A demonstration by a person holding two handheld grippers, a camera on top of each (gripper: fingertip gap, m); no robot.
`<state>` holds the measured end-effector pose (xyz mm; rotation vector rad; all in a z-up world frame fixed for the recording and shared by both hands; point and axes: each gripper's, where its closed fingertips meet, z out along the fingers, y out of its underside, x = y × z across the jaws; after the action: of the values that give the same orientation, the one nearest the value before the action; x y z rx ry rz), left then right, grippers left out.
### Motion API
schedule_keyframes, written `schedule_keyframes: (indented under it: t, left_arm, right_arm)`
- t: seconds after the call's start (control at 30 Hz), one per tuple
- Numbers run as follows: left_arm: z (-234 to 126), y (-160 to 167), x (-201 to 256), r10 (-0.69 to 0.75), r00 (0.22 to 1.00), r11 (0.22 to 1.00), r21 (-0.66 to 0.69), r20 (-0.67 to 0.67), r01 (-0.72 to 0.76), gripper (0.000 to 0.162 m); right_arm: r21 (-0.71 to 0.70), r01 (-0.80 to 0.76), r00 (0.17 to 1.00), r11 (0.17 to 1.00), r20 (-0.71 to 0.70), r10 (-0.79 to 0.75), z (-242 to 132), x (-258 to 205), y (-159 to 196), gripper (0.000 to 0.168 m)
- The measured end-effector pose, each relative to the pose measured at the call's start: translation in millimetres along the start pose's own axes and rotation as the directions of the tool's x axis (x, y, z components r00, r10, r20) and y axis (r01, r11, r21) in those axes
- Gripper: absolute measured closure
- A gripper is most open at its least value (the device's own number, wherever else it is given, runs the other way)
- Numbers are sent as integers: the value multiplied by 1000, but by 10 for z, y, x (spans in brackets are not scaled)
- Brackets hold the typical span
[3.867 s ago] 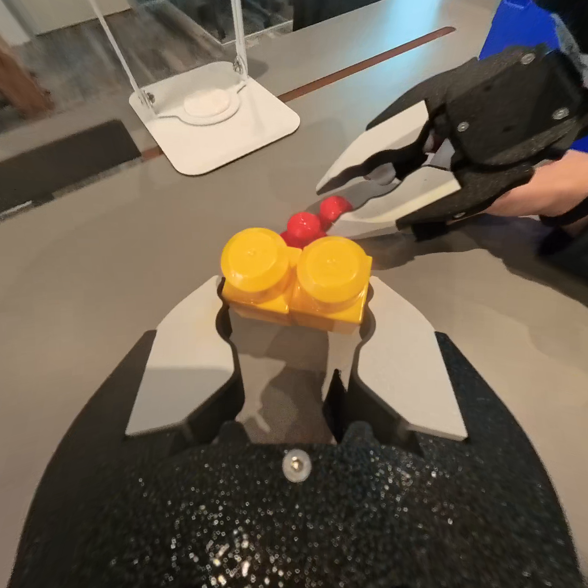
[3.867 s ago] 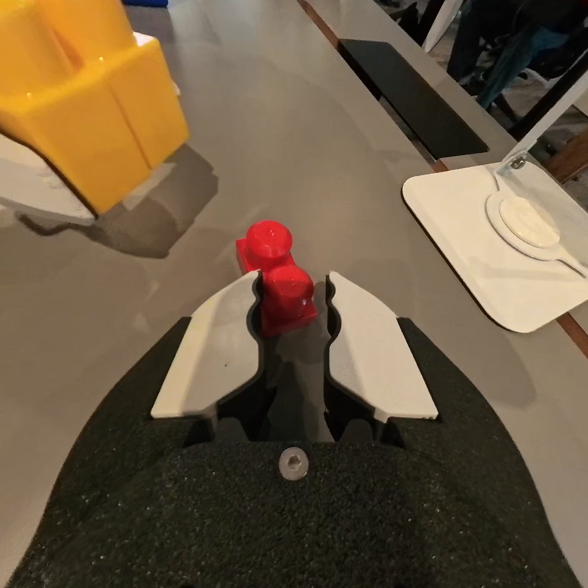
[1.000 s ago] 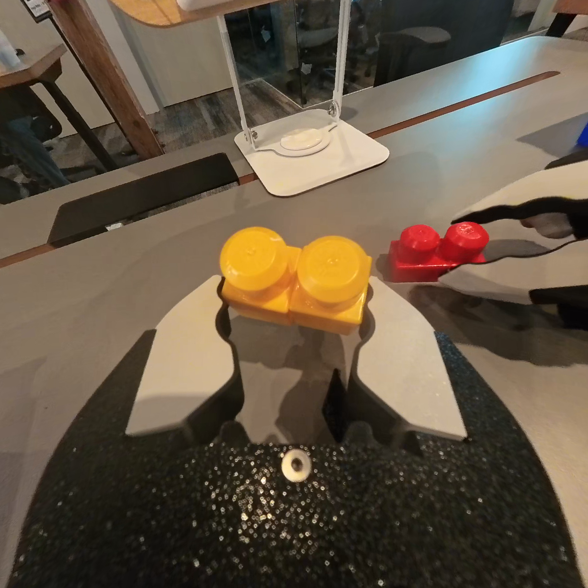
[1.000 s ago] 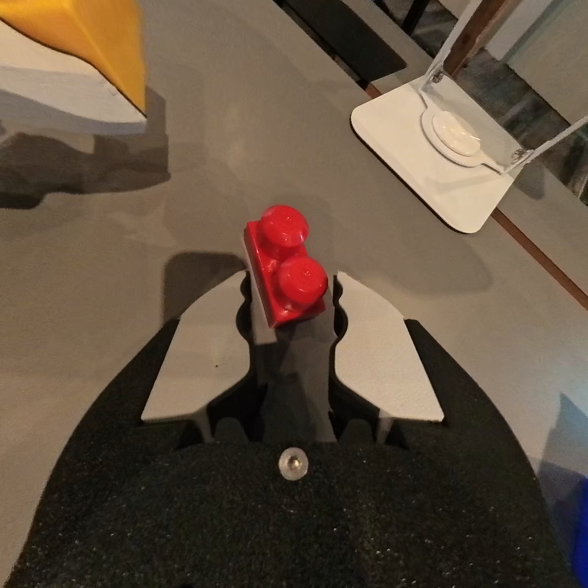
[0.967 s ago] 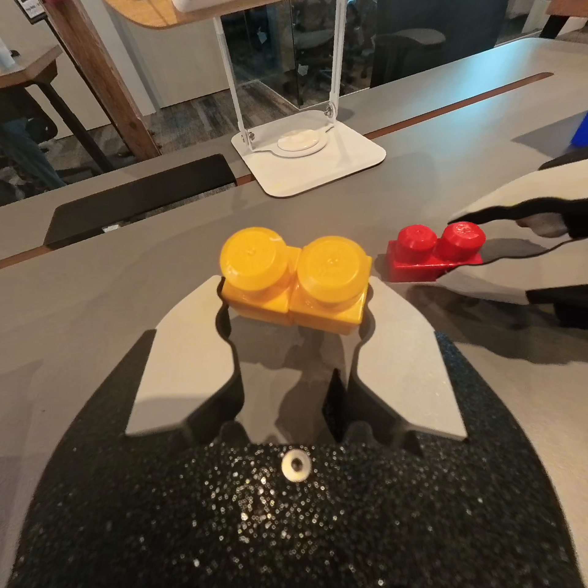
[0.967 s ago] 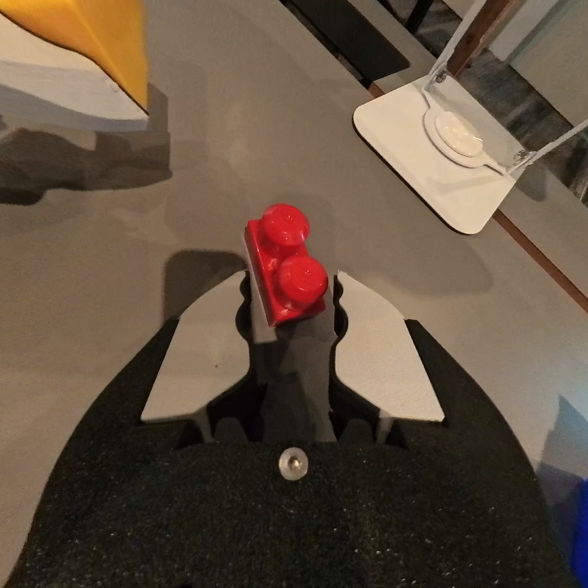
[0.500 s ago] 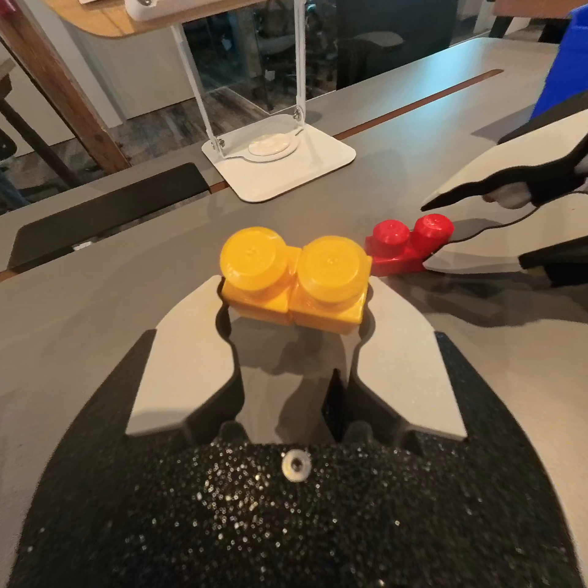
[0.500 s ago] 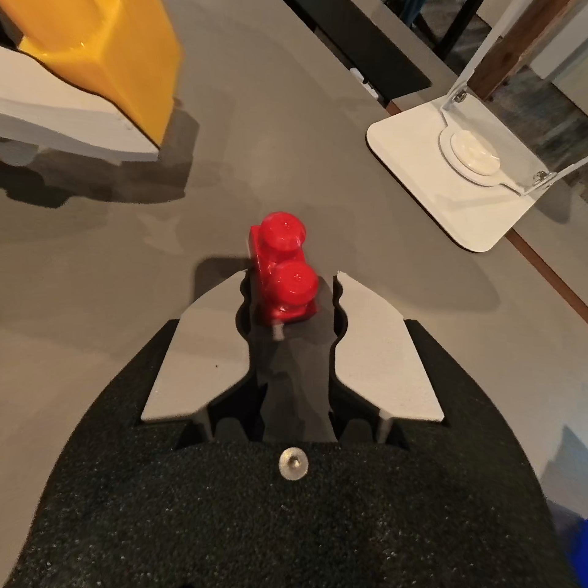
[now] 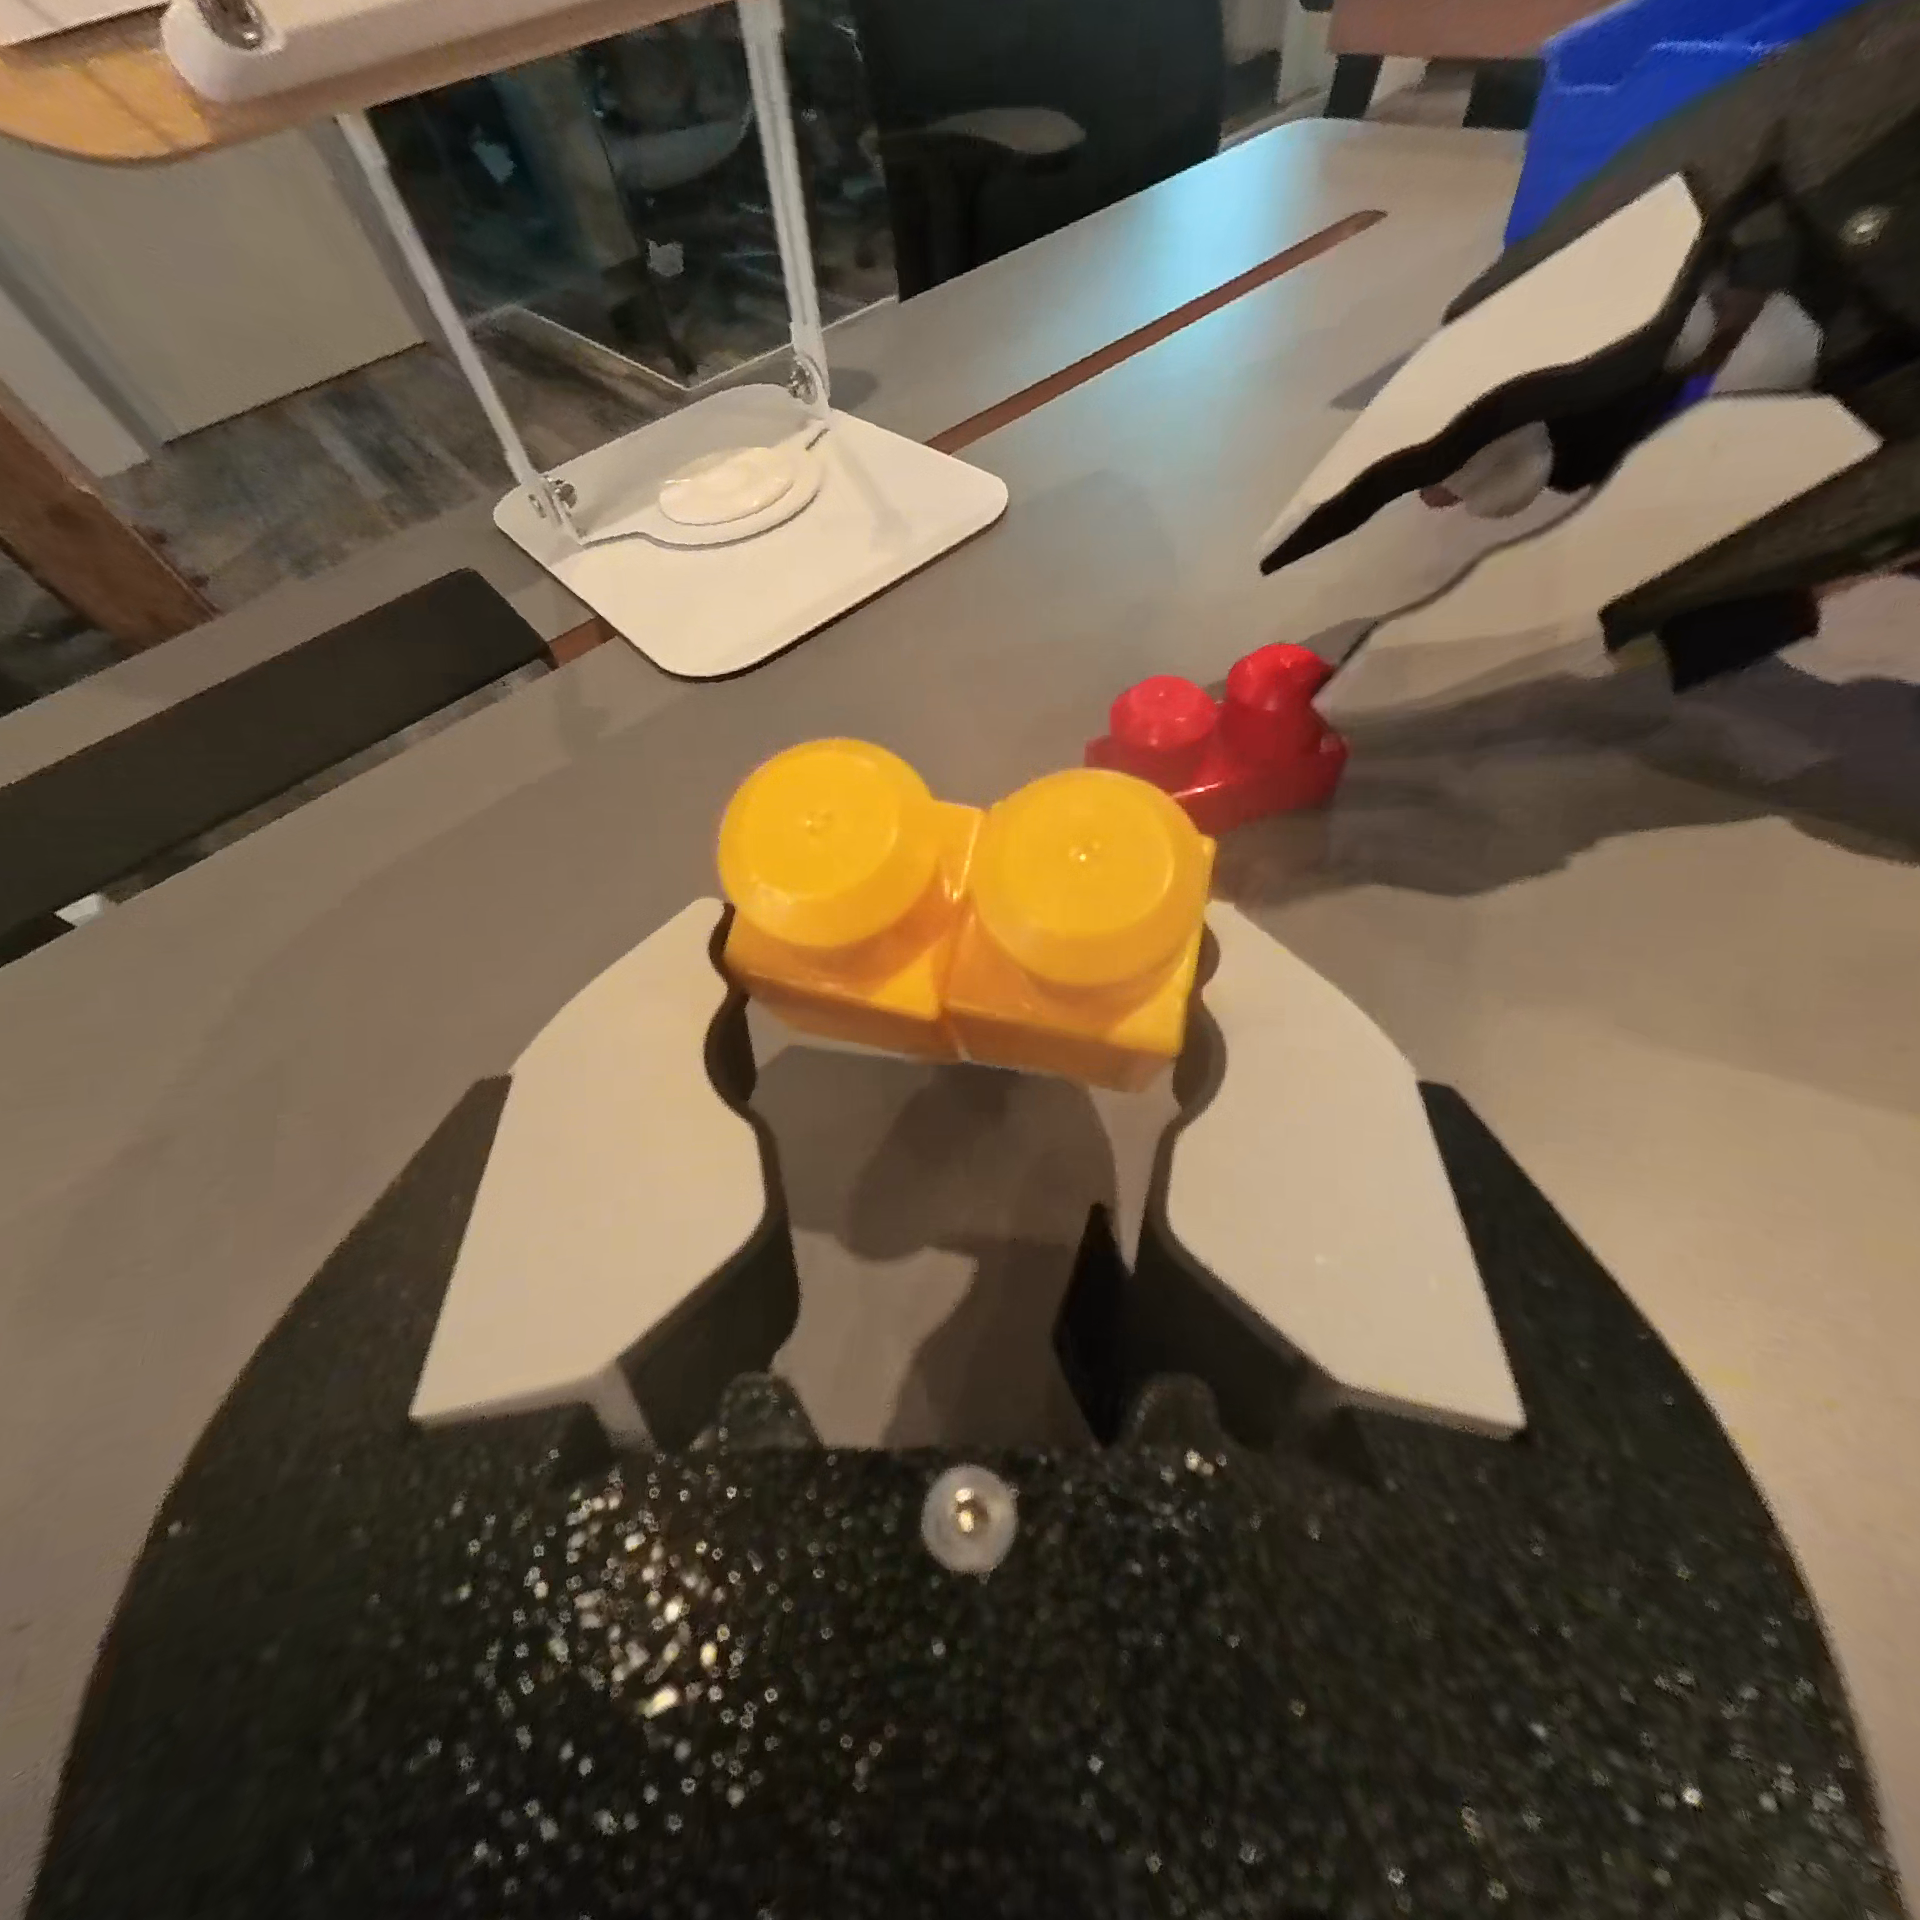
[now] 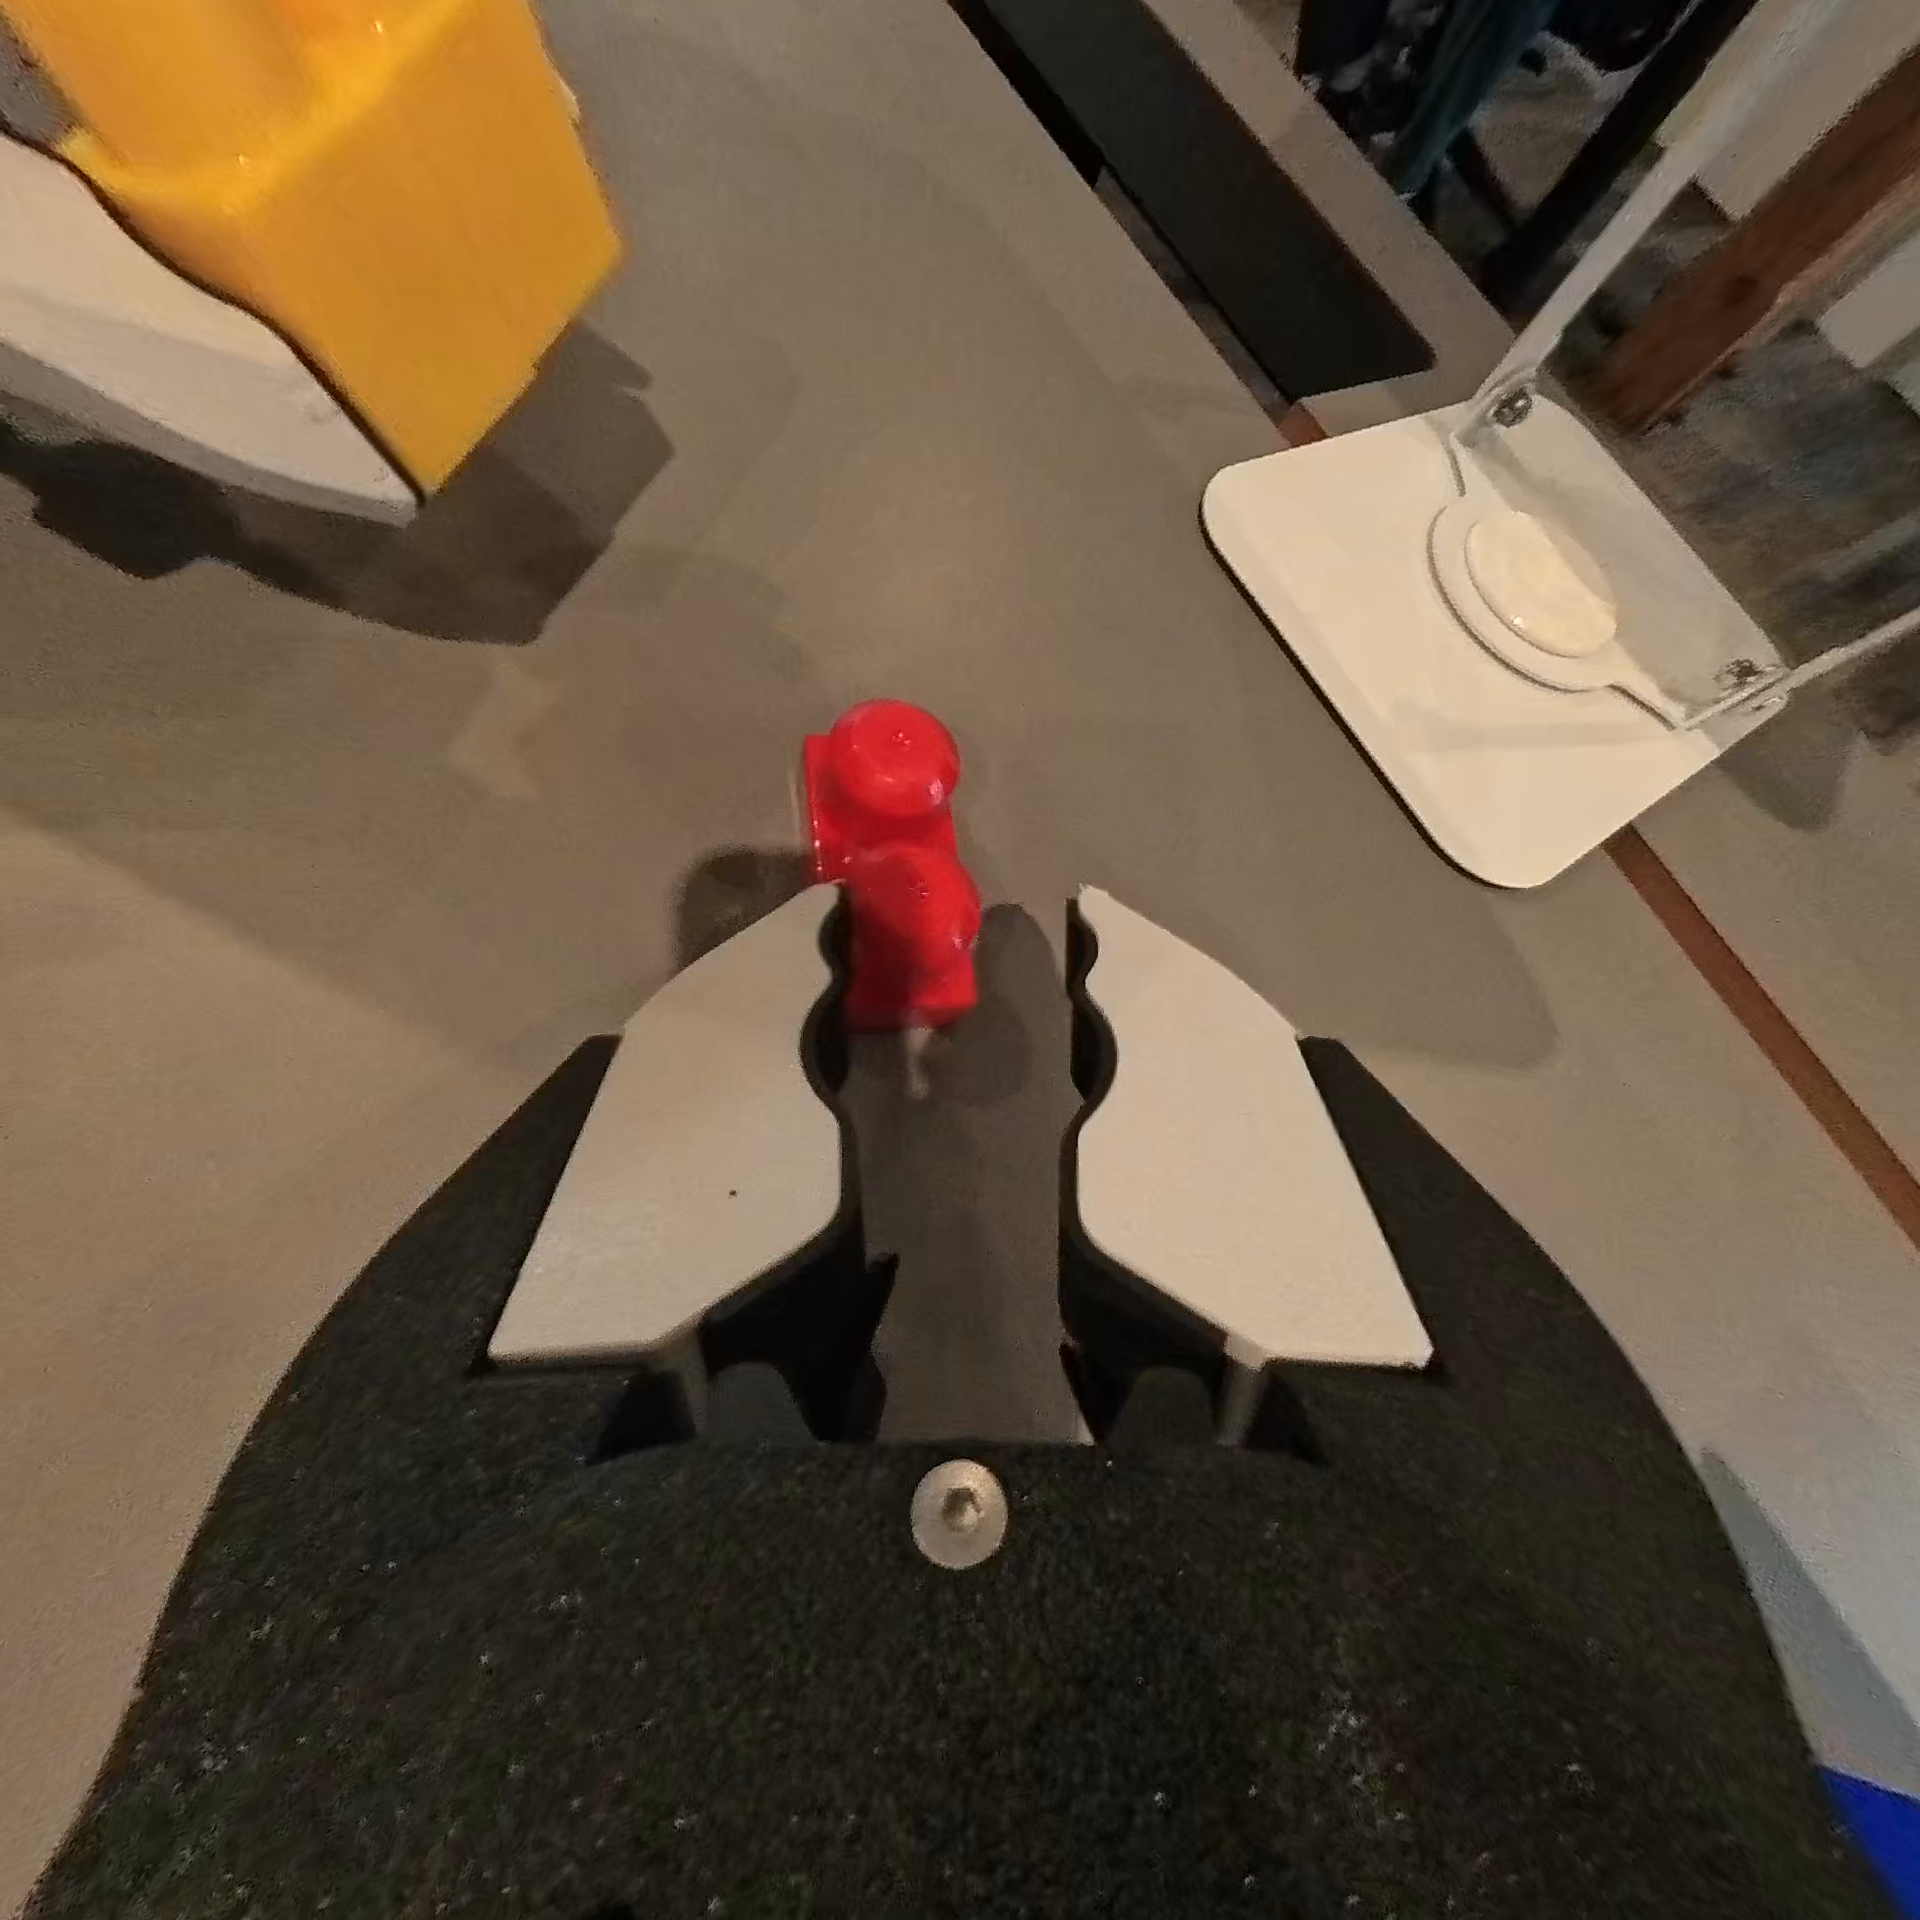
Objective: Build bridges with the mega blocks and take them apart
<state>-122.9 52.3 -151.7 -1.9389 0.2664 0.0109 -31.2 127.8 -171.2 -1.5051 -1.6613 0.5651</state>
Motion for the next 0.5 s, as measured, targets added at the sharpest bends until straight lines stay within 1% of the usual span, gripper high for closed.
schedule_keyframes:
  t: [0.13, 0.17, 0.27, 0.33, 0.4, 0.43, 0.5]
  left_arm:
    - [35, 29, 65, 39, 999, 999, -23, -13, -39, 82]
    - [40, 36, 79, 48, 999, 998, -28, -18, -48, 82]
    - [45, 42, 124, 63, 997, 997, -30, -43, -64, 83]
    - [42, 42, 143, 68, 996, 997, -30, -55, -70, 82]
    - [38, 43, 148, 71, 996, 997, -31, -59, -73, 82]
    - [35, 42, 153, 72, 995, 997, -31, -63, -74, 82]
    - [28, 45, 162, 75, 995, 996, -32, -72, -78, 82]
  right_arm:
    - [-42, -47, 995, 998, 81, 50, 15, -126, 42, 133]
    - [-55, -38, 994, 998, 98, 43, 14, -186, 48, 130]
    - [-55, 19, 985, 998, 174, -9, -52, -385, -10, 134]
    - [-32, 12, 991, 999, 135, -8, -85, -310, -63, 135]
    - [-60, -4, 995, 998, 100, 10, -69, -217, -4, 135]
    - [-88, -5, 994, 996, 108, 15, -42, -223, 57, 134]
    - [-120, 4, 985, 993, 169, 16, 3, -360, 133, 131]
